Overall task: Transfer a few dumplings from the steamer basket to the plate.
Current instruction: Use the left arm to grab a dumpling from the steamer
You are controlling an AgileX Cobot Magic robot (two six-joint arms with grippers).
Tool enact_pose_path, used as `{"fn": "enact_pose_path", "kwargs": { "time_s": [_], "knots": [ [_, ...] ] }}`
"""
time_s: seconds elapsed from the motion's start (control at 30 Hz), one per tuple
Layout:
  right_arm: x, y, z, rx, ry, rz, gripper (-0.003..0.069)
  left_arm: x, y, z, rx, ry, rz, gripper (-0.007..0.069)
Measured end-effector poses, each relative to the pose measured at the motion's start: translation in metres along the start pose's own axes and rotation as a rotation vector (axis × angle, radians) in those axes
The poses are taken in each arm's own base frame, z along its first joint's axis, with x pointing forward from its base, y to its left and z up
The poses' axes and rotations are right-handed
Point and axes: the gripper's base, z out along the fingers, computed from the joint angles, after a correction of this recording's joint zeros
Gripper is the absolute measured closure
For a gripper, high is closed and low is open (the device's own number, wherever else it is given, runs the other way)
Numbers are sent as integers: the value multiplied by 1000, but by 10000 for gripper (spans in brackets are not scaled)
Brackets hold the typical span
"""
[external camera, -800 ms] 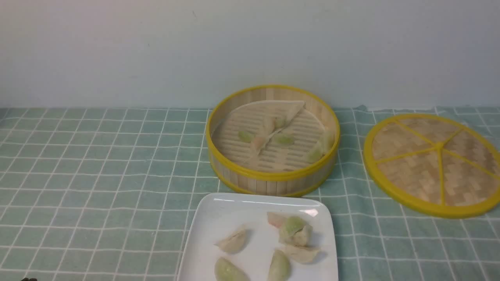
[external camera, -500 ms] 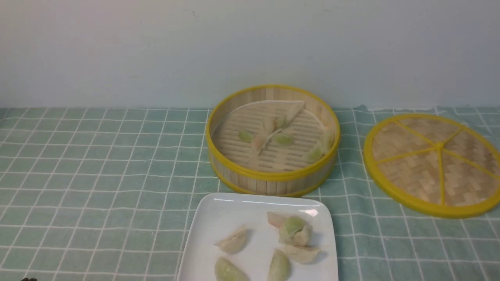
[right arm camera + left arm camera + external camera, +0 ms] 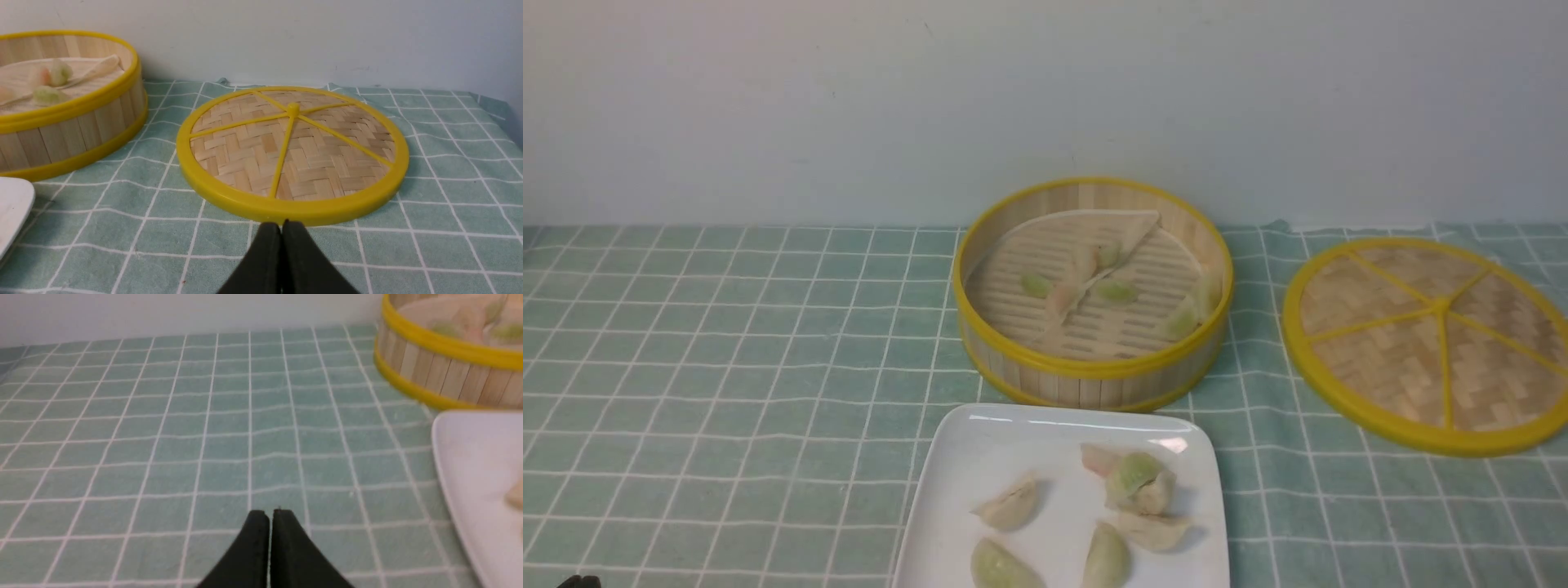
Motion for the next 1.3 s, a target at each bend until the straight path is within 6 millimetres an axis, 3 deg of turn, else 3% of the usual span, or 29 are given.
{"fn": "enact_pose_path", "kwargs": {
  "time_s": [0.2,0.27,0.37,0.4,0.57,0.6,0.67,0.77,0.83,0.93,1.03,1.07,1.13,1.2,1.23,1.3],
  "knots": [
    [-3,2,1,-22,-57,103,672,-20,-3,-2,72,-211,-397,631],
    [-13,3,-1,-57,-167,312,672,-33,2,-6,97,-362,-632,631],
    [-22,2,-2,-81,-259,477,672,-43,9,-11,94,-506,-761,631],
    [-27,0,-4,-94,-313,582,672,-51,15,-17,79,-628,-824,631],
    [-35,-4,-7,-102,-419,692,672,-83,13,-35,137,-721,-825,631],
    [-37,-5,-8,-102,-443,701,672,-103,7,-46,180,-716,-785,631],
    [-38,-6,-9,-102,-459,705,672,-118,1,-51,204,-665,-729,631],
    [-44,-4,-11,-119,-440,709,672,-161,-14,-52,219,-418,-582,631],
    [-61,1,-19,-166,-373,689,672,-186,-22,-39,205,-198,-488,631],
    [-97,8,-33,-220,-276,616,672,-205,-32,-11,208,140,-351,631],
    [-143,16,-40,-259,-70,476,672,-216,-36,39,246,422,-166,631],
    [-145,17,-38,-259,-42,467,672,-216,-36,47,247,450,-158,631],
    [-171,23,-29,-279,182,333,672,-211,-37,91,274,595,-104,631],
    [-178,25,-24,-290,263,270,672,-206,-39,112,287,656,-92,631],
    [-188,27,-16,-314,386,179,672,-202,-45,136,314,710,-53,631],
    [-194,29,-2,-336,491,109,672,-199,-56,158,345,753,-2,631]
  ]
}}
